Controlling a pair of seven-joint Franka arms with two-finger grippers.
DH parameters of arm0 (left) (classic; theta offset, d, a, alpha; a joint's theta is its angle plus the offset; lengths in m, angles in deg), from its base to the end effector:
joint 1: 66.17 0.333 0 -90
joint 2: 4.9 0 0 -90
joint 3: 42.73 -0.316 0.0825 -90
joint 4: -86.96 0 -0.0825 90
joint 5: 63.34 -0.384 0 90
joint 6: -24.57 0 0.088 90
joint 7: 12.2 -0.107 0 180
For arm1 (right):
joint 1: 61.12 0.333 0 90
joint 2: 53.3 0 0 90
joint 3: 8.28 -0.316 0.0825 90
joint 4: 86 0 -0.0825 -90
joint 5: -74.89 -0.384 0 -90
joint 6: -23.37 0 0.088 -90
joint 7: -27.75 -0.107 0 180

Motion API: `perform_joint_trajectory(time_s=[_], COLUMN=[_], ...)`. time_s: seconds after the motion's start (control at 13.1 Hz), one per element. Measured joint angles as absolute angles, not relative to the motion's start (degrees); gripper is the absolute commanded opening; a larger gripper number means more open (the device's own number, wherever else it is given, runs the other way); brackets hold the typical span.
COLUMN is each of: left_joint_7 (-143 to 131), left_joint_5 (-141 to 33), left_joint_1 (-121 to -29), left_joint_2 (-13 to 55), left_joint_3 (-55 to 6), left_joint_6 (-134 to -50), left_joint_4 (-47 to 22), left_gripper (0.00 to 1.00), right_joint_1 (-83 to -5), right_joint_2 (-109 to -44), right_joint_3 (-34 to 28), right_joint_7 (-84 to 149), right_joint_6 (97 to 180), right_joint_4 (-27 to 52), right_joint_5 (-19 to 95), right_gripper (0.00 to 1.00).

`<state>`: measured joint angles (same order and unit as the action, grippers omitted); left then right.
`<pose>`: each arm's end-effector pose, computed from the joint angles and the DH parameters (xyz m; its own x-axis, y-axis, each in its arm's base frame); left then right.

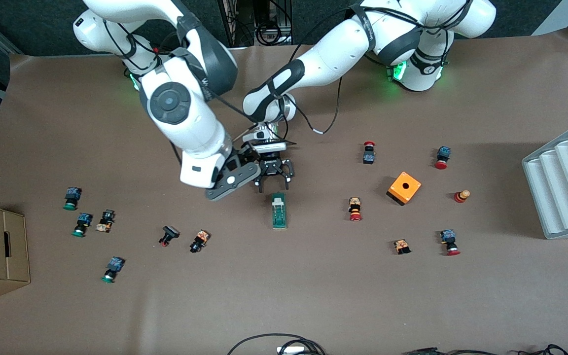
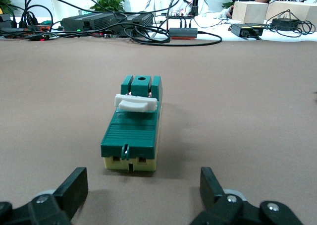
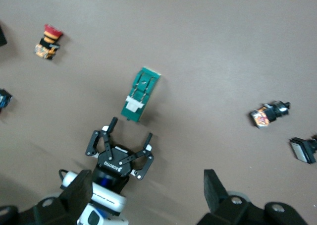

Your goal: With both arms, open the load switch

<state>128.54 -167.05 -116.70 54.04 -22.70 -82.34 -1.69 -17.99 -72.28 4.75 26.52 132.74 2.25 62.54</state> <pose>0.3211 -0.5918 0.0659 0.3788 0.0492 0.9242 0.1158 -0.9933 0.0054 0.5568 0.3615 0.4718 0.9006 0.4328 0.0402 0.4341 -0.8909 -0.1335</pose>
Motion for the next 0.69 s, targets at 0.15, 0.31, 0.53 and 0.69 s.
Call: perform_joint_trajectory(time_s=[0.15, 0.31, 0.53, 0.69], left_joint_7=[128.5, 128.4, 126.6, 126.2], left_joint_5=[-166.9, -166.2, -164.5, -164.2], left_joint_1=[-116.7, -116.7, -116.7, -116.7], left_joint_2=[54.0, 54.0, 53.8, 53.8], left_joint_3=[-22.7, -22.6, -22.5, -22.5], left_joint_6=[-82.3, -82.3, -82.3, -82.3], left_joint_4=[-1.7, -1.5, -1.2, -1.1], left_gripper=[1.0, 1.0, 1.0, 1.0], right_joint_1=[-19.5, -20.6, -23.5, -27.5], right_joint_2=[-72.2, -72.1, -71.5, -70.7], right_joint_3=[4.8, 4.8, 4.8, 4.2], right_joint_7=[23.3, 19.4, 17.5, 17.5], right_joint_6=[132.6, 131.5, 128.1, 125.6], right_joint_4=[2.3, 2.3, 2.2, 2.2], right_joint_5=[62.5, 62.5, 62.6, 62.6], right_gripper=[1.0, 1.0, 1.0, 1.0])
